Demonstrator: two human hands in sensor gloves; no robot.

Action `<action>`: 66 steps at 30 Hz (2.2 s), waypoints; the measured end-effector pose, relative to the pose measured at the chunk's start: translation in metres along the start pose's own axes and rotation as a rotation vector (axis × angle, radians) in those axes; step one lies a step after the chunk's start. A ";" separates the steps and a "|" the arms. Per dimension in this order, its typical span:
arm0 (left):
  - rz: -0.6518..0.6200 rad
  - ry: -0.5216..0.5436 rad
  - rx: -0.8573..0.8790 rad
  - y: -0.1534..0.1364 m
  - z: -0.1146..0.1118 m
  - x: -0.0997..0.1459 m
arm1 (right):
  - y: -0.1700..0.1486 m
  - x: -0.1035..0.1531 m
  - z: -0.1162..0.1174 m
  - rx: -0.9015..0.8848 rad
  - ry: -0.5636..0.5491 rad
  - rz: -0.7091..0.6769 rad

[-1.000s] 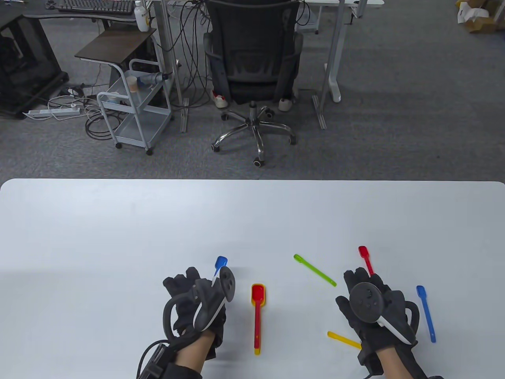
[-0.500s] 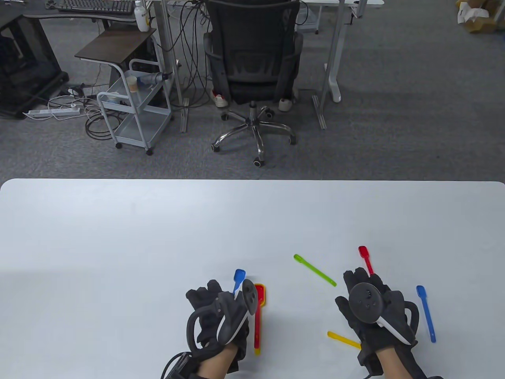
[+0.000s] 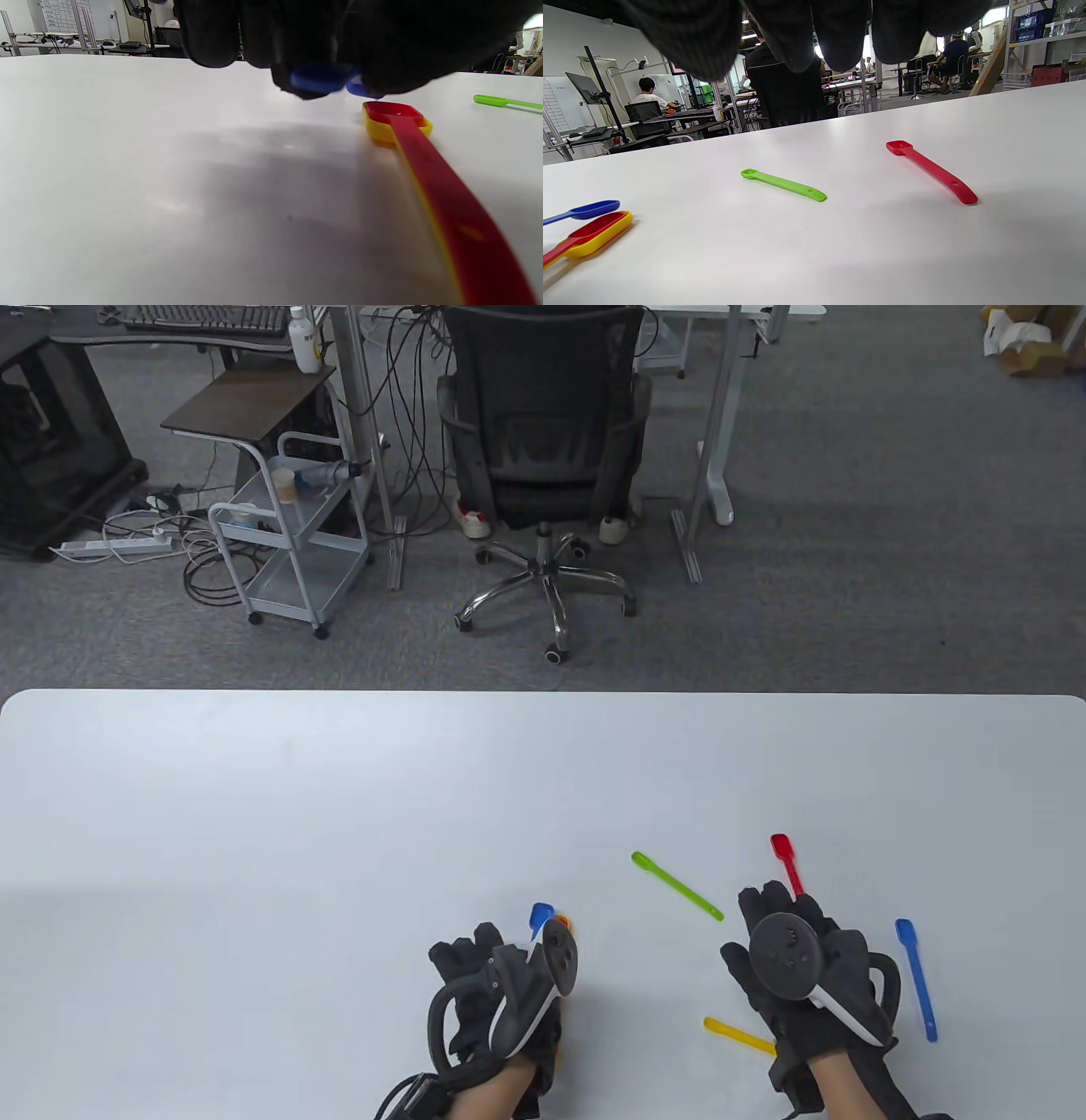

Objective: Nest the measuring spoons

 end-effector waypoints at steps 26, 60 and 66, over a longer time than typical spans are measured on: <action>0.010 -0.075 0.051 0.008 -0.006 0.013 | 0.002 0.000 -0.002 0.002 0.001 -0.001; 0.001 -0.114 0.052 0.006 -0.010 0.008 | 0.004 0.001 -0.001 0.014 0.008 -0.002; -0.028 -0.083 0.029 -0.001 -0.004 0.009 | 0.004 0.001 -0.001 0.012 0.007 -0.002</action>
Point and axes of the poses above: the tracker on the back of each hand, its own y axis roughly to the thumb side, its own x axis roughly from the fingertips to the wrist, z = x × y, the point moved 3 cm from there along -x, roughly from the wrist to the fingertips
